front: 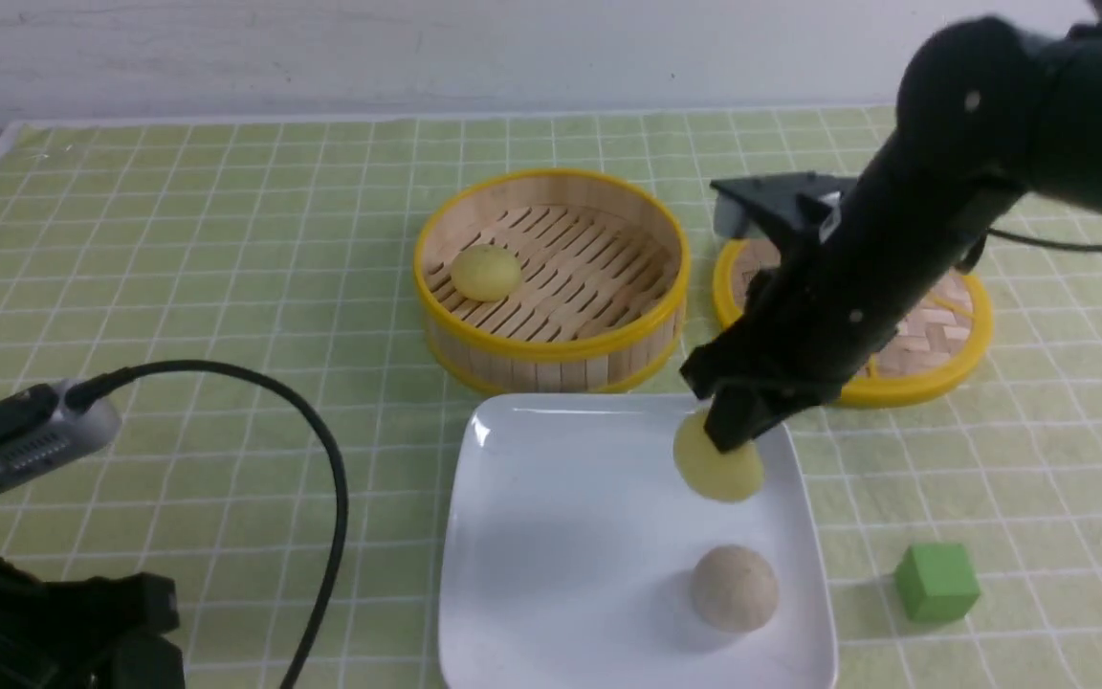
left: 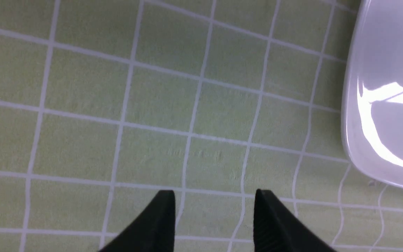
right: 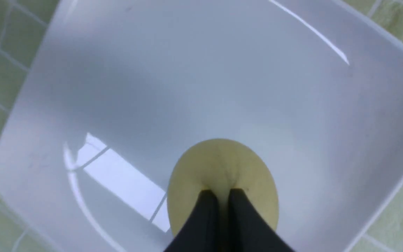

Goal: Put the steamed buns into the plate on the green tablecloth.
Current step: 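Move the steamed bun from the bamboo steamer onto the white plate with the right gripper, then reach into the bamboo steamer and grasp a bun with the left gripper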

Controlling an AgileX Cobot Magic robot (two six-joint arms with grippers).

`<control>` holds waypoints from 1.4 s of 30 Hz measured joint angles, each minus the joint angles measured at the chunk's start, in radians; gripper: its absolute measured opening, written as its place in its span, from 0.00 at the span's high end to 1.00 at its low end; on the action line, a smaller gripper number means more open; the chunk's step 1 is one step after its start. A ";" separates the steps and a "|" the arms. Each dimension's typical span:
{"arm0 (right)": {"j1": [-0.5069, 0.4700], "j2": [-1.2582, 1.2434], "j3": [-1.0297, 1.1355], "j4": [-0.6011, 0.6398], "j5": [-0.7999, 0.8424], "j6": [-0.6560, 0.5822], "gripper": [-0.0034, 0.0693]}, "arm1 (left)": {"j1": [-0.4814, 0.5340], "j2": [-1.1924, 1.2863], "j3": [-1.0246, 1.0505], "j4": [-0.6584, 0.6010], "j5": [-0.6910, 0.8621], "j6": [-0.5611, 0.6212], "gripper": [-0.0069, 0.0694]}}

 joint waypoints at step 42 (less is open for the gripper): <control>-0.057 -1.389 0.847 -0.382 -0.121 0.189 0.97 | -0.157 0.479 -0.589 -0.112 0.020 0.100 0.91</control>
